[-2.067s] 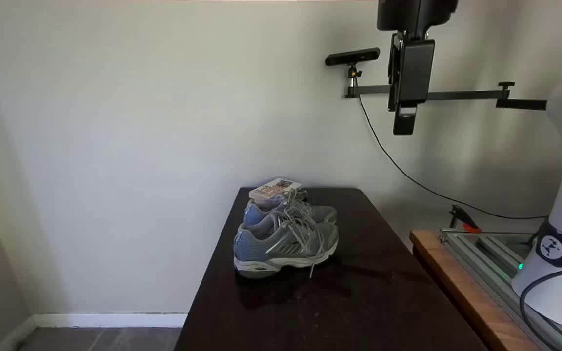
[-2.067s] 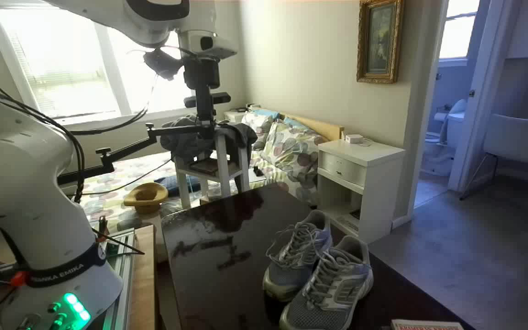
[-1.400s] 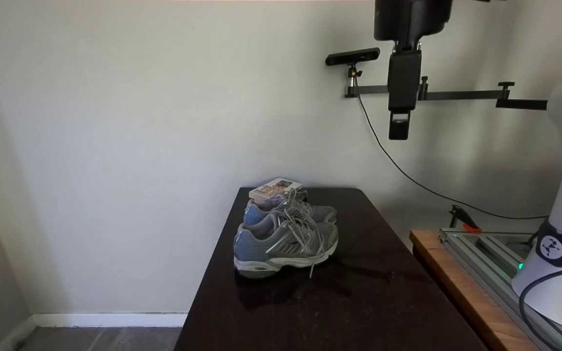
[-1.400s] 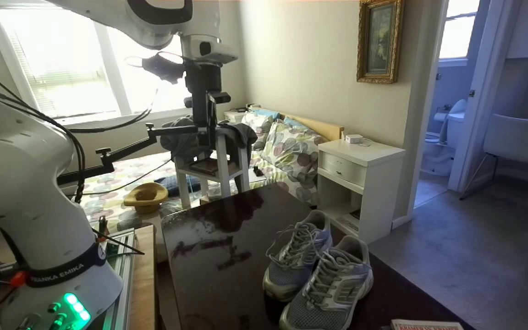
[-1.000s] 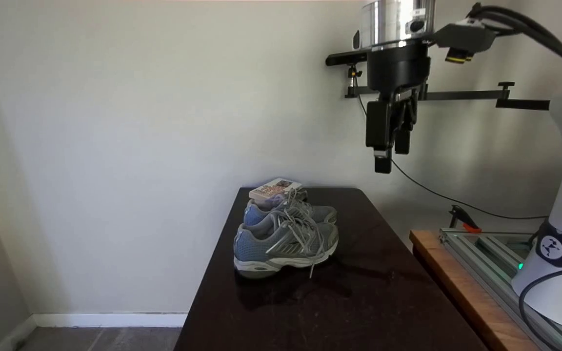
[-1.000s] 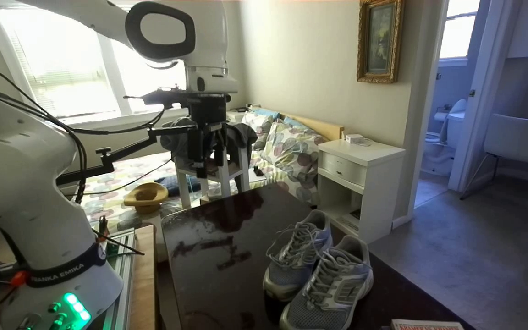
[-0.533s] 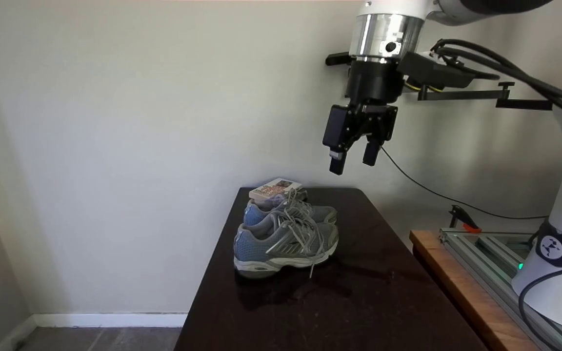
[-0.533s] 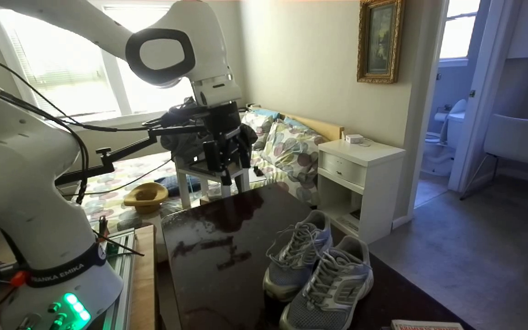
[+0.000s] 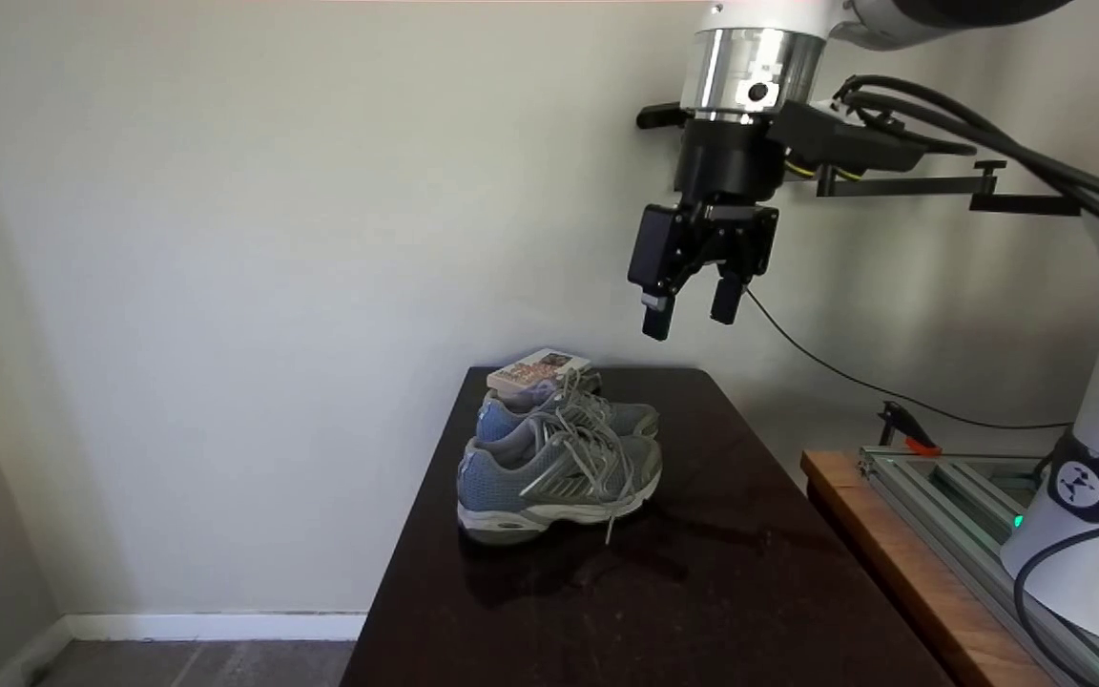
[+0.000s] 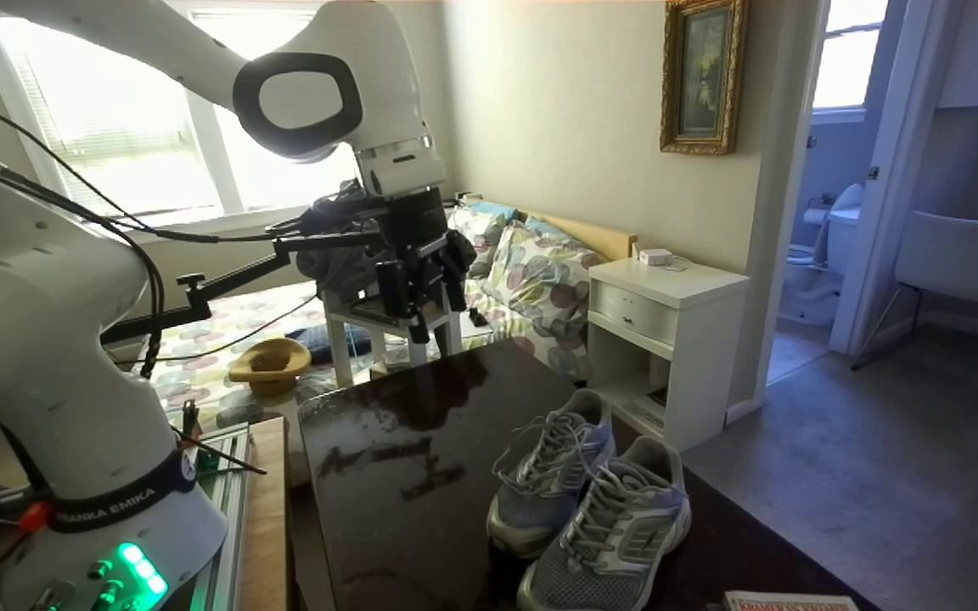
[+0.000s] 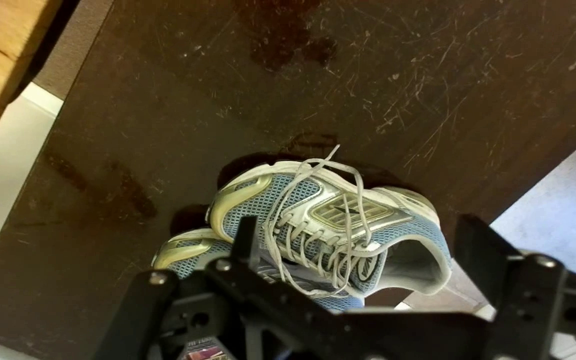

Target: Put the left show sideways

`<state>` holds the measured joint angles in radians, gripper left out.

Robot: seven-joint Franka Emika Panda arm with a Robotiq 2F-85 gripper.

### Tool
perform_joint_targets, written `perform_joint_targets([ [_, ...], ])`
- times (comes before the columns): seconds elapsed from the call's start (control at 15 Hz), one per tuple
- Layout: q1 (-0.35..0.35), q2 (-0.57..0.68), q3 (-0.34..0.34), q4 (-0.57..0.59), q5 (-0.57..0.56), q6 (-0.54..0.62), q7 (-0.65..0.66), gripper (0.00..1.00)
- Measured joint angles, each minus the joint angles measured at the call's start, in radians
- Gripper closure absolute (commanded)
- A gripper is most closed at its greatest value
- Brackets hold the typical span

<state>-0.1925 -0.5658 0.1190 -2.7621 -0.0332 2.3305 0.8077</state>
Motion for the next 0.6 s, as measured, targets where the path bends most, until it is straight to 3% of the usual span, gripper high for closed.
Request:
perform_joint_targets([
  [0.6, -0.084, 0.064, -0.039, 0.037, 0.000, -0.046, 0.100, 0.00],
])
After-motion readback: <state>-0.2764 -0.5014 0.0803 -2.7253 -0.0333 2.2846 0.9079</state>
